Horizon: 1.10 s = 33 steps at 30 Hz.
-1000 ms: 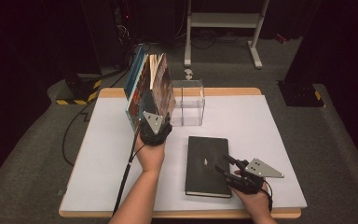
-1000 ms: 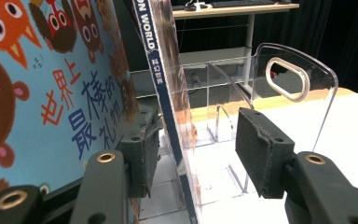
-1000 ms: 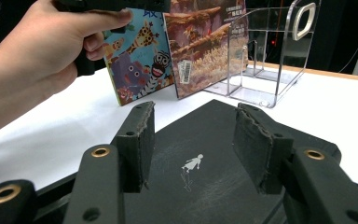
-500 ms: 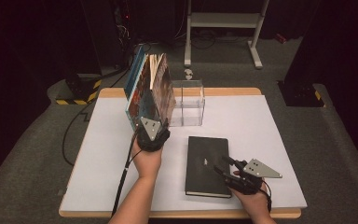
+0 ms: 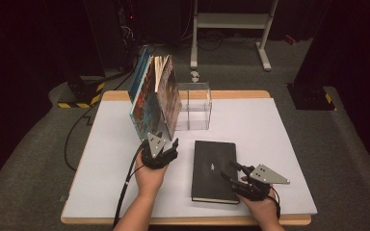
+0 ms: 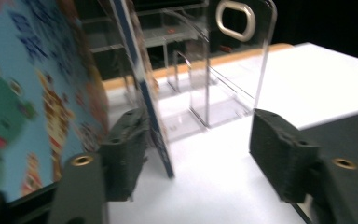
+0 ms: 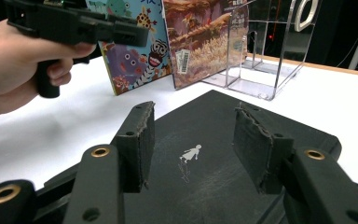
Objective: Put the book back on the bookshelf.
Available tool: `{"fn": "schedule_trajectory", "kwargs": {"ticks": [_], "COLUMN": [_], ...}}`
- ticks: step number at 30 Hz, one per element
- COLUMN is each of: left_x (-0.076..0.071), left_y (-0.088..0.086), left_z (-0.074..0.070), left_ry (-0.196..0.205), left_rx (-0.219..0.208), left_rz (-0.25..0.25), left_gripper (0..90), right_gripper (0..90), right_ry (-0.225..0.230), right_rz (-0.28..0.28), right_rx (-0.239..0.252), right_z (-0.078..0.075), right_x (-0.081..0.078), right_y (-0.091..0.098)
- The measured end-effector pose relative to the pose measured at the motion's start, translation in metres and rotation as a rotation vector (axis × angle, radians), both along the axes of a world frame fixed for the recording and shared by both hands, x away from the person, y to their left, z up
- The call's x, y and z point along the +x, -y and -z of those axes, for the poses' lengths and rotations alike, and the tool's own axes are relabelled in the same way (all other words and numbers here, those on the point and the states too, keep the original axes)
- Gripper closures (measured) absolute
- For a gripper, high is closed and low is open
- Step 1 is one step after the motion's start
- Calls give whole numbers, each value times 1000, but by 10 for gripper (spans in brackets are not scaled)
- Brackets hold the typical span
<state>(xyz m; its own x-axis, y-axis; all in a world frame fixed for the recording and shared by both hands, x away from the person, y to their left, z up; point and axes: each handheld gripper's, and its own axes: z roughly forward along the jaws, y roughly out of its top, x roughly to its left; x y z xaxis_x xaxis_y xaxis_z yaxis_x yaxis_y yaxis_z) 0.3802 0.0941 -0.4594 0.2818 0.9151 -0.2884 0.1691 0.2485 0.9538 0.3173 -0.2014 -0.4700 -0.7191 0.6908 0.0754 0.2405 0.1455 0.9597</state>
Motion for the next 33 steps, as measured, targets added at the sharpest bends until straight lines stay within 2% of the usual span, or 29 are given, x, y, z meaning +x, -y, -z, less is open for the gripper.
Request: {"fn": "schedule_trajectory", "kwargs": {"ticks": [3,5,8,11,15,17,19,22,28,30,31,33], "left_x": [-6,-10,-18,-21,-29,-36,-38,-43,-45,-43,-43,-44], "left_y": [2,3,2,1,2,1,1,-4,-10,-12,-14,-14], "left_z": [6,11,17,20,29,30,30,31,34,34,33,33], "left_ry": [-35,-39,-92,-107,-155,-164,-163,-188,-180,-189,-193,-192], "left_rx": [32,25,24,15,41,43,39,7,6,6,-25,-31], "left_rz": [35,55,89,110,169,202,215,251,257,255,276,288], "left_gripper": [310,268,249,235,201,167,163,130,126,141,145,146], "right_gripper": [478,478,477,477,473,469,467,457,432,420,410,404], "right_ry": [2,-2,-6,-18,-18,-19,-21,-32,-43,-49,-61,-69], "right_rz": [6,10,13,23,36,42,45,55,70,79,91,97], "right_rx": [-7,6,0,2,-12,-32,-40,-58,-85,-100,-99,-104], "right_z": [0,-1,1,3,4,5,6,9,12,13,13,13], "right_x": [0,0,1,3,4,4,4,6,8,9,10,10], "right_y": [0,2,4,5,7,8,8,8,10,10,11,11]}}
